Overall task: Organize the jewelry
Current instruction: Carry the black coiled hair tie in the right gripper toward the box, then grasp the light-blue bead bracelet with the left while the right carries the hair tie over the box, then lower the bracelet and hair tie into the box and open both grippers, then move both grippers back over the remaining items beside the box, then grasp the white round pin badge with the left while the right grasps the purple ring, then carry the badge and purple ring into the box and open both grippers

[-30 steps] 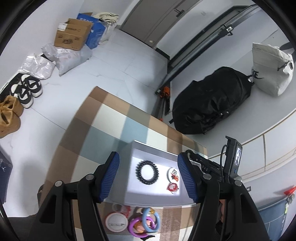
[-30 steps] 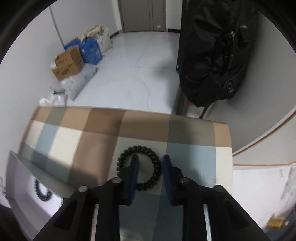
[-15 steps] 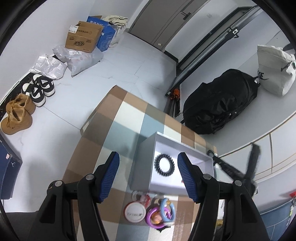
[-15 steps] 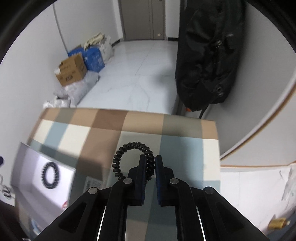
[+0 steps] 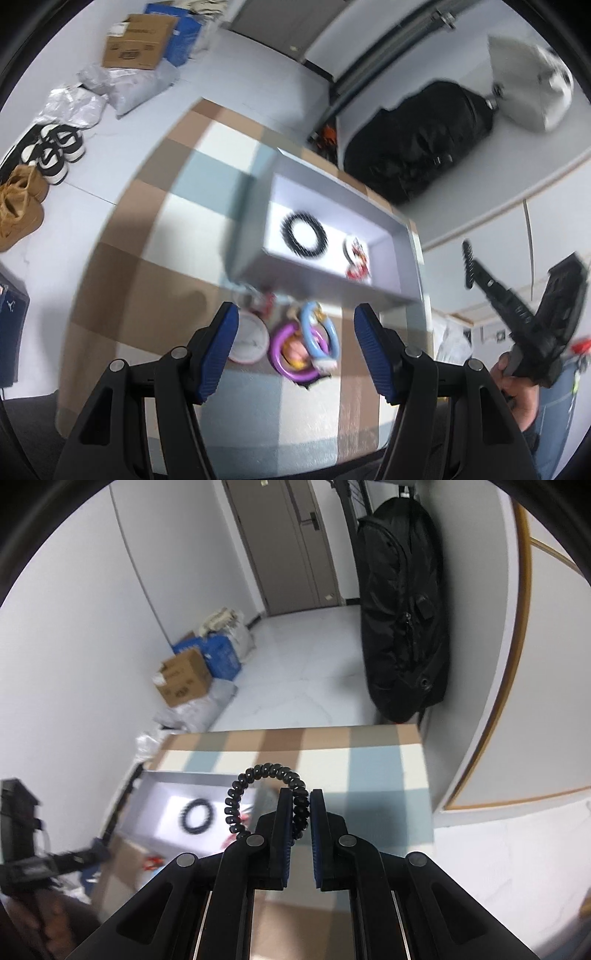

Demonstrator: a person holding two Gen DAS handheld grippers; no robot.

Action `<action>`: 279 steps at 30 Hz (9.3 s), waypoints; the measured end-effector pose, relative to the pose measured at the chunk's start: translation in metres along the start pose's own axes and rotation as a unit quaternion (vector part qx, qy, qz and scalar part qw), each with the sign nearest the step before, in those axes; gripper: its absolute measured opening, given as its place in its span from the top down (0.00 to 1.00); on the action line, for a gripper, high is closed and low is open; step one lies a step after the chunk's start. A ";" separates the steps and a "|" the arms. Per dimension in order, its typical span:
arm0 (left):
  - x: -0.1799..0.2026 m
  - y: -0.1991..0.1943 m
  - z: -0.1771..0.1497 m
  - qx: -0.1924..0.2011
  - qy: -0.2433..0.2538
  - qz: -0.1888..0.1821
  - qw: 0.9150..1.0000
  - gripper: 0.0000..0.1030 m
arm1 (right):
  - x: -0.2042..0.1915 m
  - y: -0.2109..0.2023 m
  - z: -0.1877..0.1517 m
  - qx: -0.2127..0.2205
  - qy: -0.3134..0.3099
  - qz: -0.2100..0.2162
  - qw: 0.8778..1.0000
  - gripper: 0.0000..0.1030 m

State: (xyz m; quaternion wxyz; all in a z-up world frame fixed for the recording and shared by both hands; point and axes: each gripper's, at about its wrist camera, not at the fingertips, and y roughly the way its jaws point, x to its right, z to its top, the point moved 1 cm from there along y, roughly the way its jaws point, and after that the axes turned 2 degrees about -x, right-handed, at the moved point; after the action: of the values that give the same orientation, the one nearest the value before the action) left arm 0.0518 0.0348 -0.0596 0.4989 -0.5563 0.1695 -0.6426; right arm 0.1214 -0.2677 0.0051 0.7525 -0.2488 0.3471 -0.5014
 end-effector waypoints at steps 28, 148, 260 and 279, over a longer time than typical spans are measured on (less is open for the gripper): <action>0.037 0.028 -0.012 -0.016 0.093 0.086 0.992 0.97 | -0.033 -0.025 -0.025 0.025 -0.012 0.083 0.996 0.92; -0.003 0.029 -0.029 0.001 0.162 0.214 0.963 0.17 | -0.081 0.021 -0.052 -0.034 -0.043 0.112 0.992 0.00; 0.026 -0.022 0.021 0.073 0.061 -0.030 0.995 0.64 | -0.106 0.030 -0.040 -0.035 -0.086 0.131 0.987 0.50; 0.044 0.018 0.052 0.055 0.059 -0.001 0.997 0.64 | -0.066 0.058 0.001 -0.037 -0.015 0.145 0.989 0.50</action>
State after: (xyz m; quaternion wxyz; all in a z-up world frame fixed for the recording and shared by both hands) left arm 0.1113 0.0082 -0.0323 0.5171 -0.4896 0.1621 -0.6831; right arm 0.1387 -0.1846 -0.0185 0.8127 -0.2311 0.3860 -0.3702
